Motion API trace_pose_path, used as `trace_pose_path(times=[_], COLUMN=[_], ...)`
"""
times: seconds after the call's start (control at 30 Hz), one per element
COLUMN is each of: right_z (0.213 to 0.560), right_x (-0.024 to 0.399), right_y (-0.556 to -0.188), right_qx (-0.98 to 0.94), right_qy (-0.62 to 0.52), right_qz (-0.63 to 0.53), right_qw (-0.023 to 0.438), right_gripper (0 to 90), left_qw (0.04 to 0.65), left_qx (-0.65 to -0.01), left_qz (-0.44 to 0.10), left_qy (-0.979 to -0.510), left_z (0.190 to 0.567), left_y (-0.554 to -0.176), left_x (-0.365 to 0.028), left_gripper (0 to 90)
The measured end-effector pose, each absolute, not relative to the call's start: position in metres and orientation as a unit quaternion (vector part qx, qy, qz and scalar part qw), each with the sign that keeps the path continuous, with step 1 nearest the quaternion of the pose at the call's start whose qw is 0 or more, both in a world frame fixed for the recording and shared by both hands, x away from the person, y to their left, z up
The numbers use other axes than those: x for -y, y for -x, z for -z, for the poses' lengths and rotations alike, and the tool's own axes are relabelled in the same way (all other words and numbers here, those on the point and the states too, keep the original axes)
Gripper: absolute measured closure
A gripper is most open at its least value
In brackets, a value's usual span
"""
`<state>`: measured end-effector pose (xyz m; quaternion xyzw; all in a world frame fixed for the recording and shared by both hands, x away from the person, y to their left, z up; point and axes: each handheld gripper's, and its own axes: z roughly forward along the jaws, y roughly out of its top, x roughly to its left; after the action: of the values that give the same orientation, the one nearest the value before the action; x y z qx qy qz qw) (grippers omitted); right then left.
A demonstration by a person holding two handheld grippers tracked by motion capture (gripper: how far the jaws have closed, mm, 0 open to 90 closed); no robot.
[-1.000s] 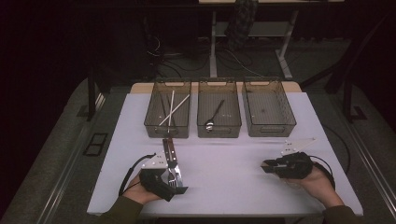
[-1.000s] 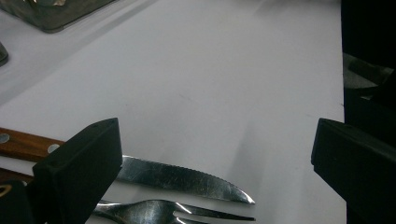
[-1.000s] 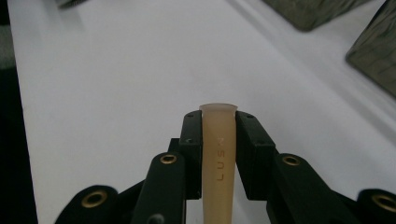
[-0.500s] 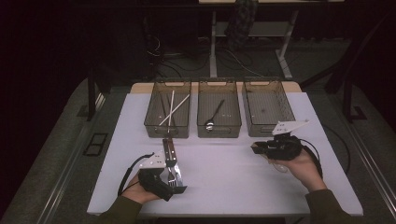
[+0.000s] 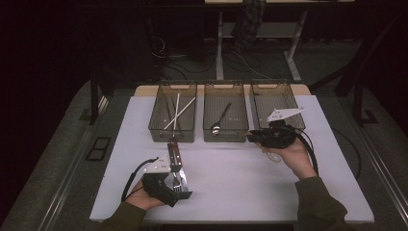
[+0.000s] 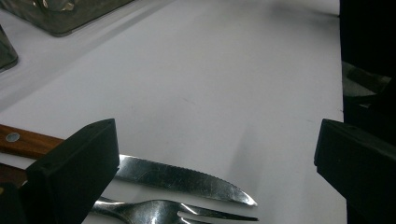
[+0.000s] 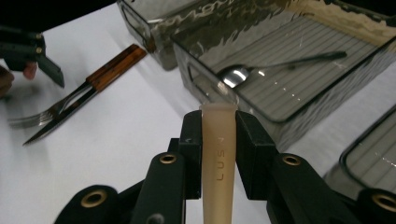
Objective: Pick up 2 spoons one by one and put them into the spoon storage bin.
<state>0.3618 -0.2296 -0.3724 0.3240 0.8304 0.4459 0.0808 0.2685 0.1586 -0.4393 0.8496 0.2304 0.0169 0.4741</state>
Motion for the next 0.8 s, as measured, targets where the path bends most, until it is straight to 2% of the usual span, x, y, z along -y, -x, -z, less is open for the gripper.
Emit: trace_pose_path(times=[0.53,0.8], right_z=[0.343,0.341], right_x=[0.205,0.19], right_y=[-0.411,-0.442], right_qx=[-0.811,-0.802], right_qy=[-0.348,-0.363], right_qz=[-0.461,-0.466], right_qw=[0.091,0.091], right_gripper=[73.3,73.3], left_qw=[0.475,0.477], left_qx=[-0.226,-0.221], left_qz=[-0.015,-0.014], left_qy=[-0.851,-0.851], left_z=[0.439,0.438], left_y=[-0.268,-0.267], left_x=[-0.158,-0.157], left_gripper=[0.0,0.0])
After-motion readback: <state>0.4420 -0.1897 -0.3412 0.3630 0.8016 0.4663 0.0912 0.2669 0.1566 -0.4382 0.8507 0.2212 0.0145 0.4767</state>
